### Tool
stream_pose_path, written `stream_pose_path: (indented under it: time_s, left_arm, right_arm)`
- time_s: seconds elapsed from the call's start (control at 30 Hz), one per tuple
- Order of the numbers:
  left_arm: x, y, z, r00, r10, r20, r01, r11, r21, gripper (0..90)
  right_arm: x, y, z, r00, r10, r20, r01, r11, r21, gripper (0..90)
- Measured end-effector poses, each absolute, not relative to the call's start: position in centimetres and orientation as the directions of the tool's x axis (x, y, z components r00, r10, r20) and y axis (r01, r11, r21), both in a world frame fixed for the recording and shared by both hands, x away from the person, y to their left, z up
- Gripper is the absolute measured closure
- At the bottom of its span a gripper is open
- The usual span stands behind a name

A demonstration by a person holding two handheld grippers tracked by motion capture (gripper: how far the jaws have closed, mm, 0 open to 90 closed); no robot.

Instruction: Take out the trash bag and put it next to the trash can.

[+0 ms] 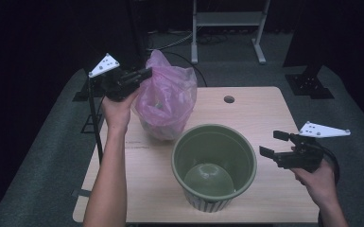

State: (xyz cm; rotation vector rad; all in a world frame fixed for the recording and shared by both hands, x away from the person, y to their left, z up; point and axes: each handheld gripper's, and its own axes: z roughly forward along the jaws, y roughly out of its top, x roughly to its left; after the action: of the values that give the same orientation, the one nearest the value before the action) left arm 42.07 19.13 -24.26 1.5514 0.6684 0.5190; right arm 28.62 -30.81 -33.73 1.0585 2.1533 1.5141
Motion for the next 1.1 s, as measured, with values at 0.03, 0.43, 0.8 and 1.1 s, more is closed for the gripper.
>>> stream_pose_path:
  time_s: [0.03, 0.43, 0.8, 1.1]
  left_arm:
    - [42.1, 19.2, -24.4, 0.725, 0.687, -0.059, 0.106, -0.026, 0.994, 84.1]
    - [40.6, 19.9, -24.6, 0.688, 0.724, -0.057, 0.116, -0.032, 0.993, 50.3]
    - [36.4, 20.8, -24.9, 0.664, 0.747, -0.026, 0.141, -0.091, 0.986, 4.1]
    - [32.0, 21.4, -26.2, 0.687, 0.726, 0.005, 0.128, -0.127, 0.984, 0.0]
  right_arm:
    - [28.6, -30.8, -33.7, -0.682, 0.714, 0.161, 0.393, 0.171, 0.903, 11.0]
    - [28.5, -30.8, -33.6, -0.68, 0.716, 0.159, 0.393, 0.172, 0.903, 11.0]
    - [28.4, -31.1, -33.8, -0.673, 0.722, 0.16, 0.4, 0.172, 0.9, 11.0]
    - [28.3, -31.3, -34.0, -0.667, 0.729, 0.153, 0.403, 0.18, 0.898, 11.0]
